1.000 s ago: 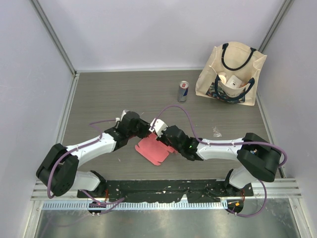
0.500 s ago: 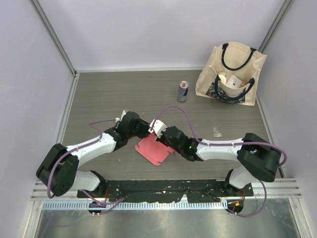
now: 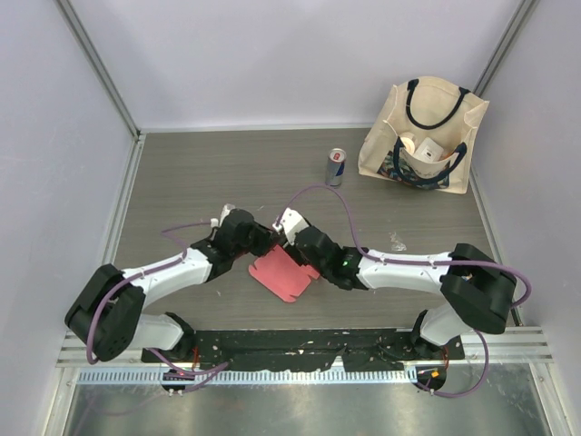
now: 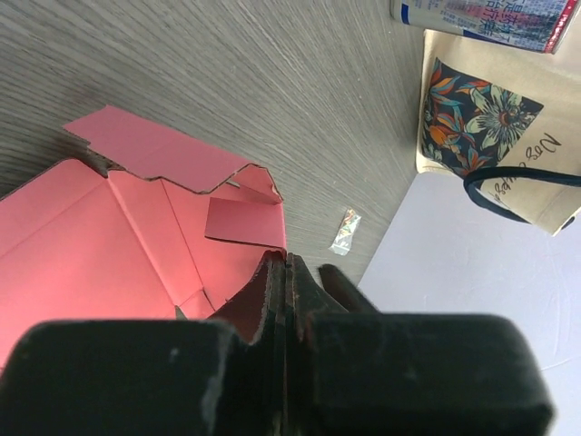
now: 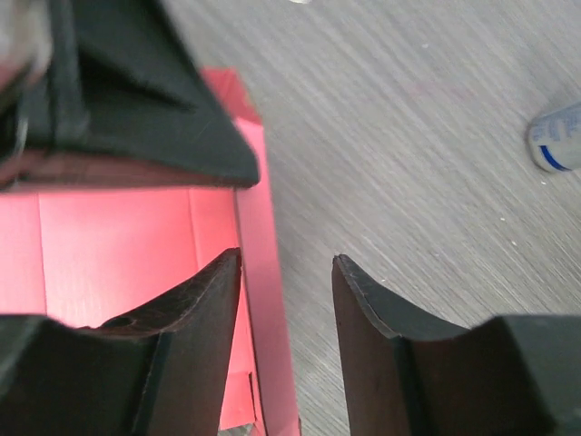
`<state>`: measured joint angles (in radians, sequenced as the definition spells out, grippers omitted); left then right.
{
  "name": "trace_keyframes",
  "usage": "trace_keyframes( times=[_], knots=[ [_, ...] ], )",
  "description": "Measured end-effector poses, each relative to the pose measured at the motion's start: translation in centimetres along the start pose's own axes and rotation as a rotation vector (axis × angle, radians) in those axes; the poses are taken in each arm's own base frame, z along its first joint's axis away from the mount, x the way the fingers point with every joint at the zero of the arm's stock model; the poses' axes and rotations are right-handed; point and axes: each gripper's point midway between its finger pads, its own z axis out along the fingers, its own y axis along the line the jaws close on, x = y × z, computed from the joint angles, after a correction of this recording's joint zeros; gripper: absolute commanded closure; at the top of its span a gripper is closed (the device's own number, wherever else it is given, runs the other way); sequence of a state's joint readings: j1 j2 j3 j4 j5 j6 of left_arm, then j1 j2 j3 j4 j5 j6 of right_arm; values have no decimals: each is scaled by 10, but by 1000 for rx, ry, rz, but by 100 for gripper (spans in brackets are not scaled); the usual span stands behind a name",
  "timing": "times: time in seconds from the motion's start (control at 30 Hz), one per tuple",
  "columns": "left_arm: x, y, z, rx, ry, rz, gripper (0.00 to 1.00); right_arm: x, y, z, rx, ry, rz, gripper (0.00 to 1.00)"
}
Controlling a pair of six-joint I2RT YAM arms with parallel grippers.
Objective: Fold the paper box
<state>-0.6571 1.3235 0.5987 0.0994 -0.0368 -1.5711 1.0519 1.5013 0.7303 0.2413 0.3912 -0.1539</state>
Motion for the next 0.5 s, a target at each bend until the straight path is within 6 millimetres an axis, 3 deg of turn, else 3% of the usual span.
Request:
trace_keyframes(
  times=[0.07,0.2,0.33,0.5],
  knots=[
    [-1,0,-1,8,-7,-4,100,-7,-6,-4,39,36,71,40],
    [-5,-5,-4,42,-31,-28,100,-33,-23,-26,119,64,270,36],
    [-9,5,-7,54,-55,-73,100,-66,-33,-55,133,27,521,36],
    [-12,7,-13,88,-88,-127,100,-81,-12,-76,-4,-2,869,36]
  ],
)
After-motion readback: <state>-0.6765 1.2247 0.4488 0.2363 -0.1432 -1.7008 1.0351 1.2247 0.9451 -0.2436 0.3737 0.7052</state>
